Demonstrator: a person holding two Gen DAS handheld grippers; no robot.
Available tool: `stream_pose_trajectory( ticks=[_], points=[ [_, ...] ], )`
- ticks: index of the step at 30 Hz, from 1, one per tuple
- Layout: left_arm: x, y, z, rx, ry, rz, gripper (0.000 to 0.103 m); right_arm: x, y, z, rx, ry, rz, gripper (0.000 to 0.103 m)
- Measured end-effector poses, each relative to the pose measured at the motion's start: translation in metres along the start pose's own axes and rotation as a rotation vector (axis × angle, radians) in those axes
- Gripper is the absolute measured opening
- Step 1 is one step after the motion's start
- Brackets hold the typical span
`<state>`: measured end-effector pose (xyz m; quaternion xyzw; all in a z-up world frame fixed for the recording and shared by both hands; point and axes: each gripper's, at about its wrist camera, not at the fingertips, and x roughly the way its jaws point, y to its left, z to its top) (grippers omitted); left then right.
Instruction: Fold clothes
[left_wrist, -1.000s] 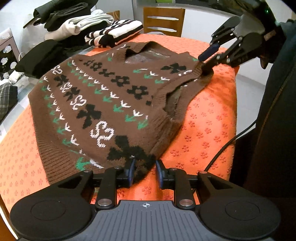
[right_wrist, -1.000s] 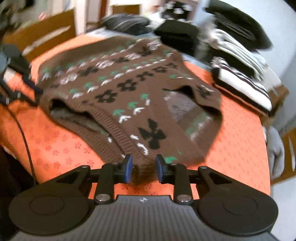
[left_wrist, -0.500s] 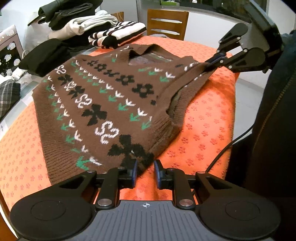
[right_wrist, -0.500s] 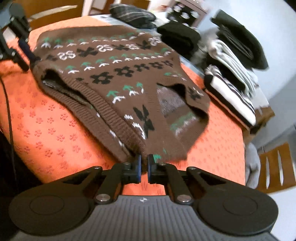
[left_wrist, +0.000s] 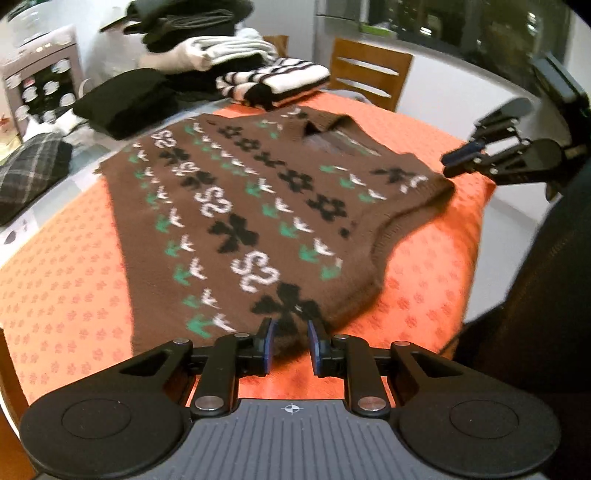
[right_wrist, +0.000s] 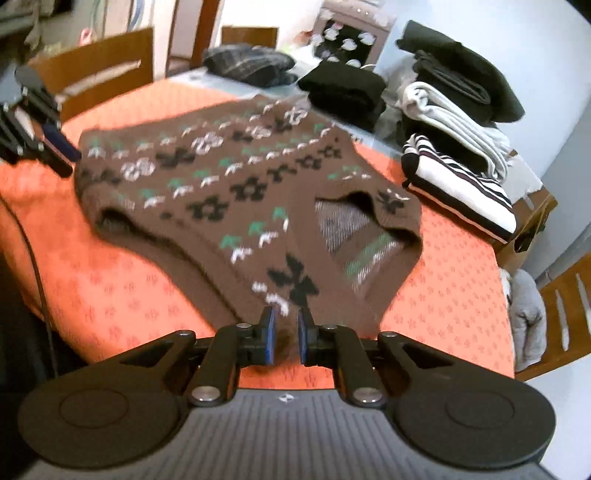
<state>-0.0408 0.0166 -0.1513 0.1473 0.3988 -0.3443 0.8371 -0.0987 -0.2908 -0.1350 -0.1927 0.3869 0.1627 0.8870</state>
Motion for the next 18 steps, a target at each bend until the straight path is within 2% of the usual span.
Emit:
stream_pose_trajectory(
  ticks=[4, 7, 9, 12, 14, 18],
  points=[
    [0.014, 0.017, -0.001, -0.075, 0.025, 0.037, 0.022, 0.020, -0.005, -0.003, 0.046, 0.035, -0.010, 0.013],
    [0.025, 0.026, -0.007, -0.101, 0.049, 0.017, 0.023, 0.038, -0.005, -0.010, 0.065, 0.107, 0.032, 0.015],
    [0.024, 0.029, -0.009, -0.102, 0.038, 0.006, 0.023, 0.037, -0.004, -0.010, 0.063, 0.102, 0.033, 0.015],
    [0.016, 0.026, -0.006, -0.057, 0.030, 0.005, 0.030, 0.024, 0.000, 0.000, 0.032, 0.055, 0.065, 0.018],
    [0.010, 0.023, -0.007, -0.028, 0.028, -0.004, 0.037, 0.015, 0.005, 0.008, -0.001, 0.015, 0.125, 0.030],
    [0.001, 0.024, -0.010, 0.038, 0.039, -0.017, 0.042, 0.008, 0.025, 0.027, -0.136, -0.060, 0.254, 0.036]
  ],
)
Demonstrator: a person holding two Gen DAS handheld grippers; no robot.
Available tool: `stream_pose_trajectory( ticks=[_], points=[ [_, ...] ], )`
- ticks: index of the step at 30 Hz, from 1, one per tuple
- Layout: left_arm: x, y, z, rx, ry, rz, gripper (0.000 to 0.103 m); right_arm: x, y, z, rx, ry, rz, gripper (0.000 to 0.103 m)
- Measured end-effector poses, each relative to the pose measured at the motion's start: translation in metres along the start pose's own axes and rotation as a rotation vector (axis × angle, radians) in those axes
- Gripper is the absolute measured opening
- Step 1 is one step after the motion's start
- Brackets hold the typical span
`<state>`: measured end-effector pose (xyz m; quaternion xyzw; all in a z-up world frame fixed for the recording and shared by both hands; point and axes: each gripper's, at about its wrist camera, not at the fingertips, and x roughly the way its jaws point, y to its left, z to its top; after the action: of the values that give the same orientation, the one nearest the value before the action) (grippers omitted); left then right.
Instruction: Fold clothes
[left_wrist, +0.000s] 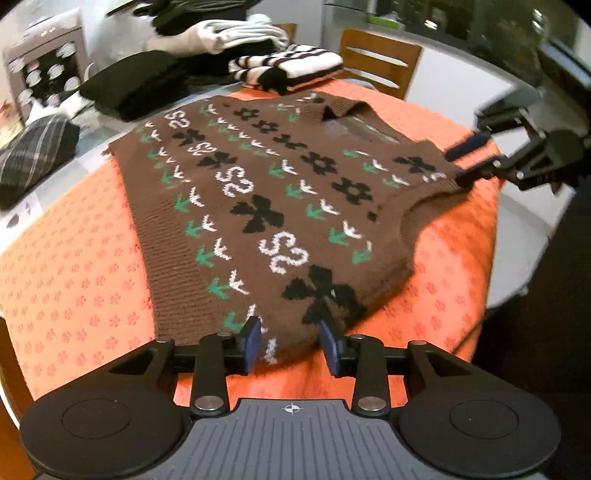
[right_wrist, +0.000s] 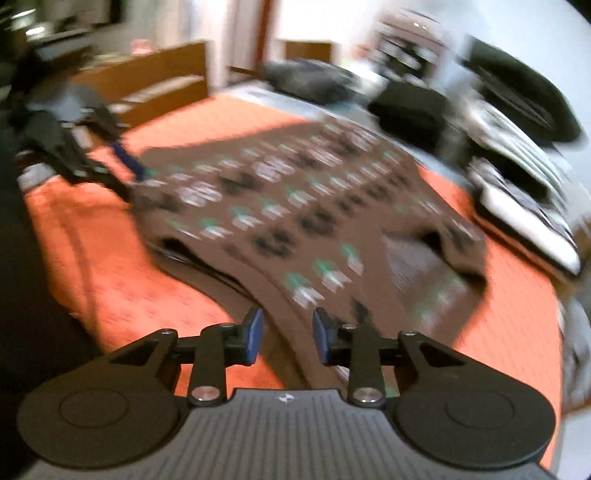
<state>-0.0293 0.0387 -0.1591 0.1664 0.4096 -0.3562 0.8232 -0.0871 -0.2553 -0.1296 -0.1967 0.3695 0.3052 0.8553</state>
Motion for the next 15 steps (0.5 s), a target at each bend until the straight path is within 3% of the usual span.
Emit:
stream_pose_trajectory(
  ticks=[9, 15],
  points=[
    [-0.001, 0.011, 0.002, 0.184, 0.015, 0.017, 0.048, 0.035, 0.045, 0.040, -0.301, -0.071, 0.237, 0.054],
    [0.003, 0.015, 0.000, 0.217, 0.029, -0.008, 0.048, 0.056, 0.068, 0.048, -0.417, -0.075, 0.281, 0.054]
  ],
)
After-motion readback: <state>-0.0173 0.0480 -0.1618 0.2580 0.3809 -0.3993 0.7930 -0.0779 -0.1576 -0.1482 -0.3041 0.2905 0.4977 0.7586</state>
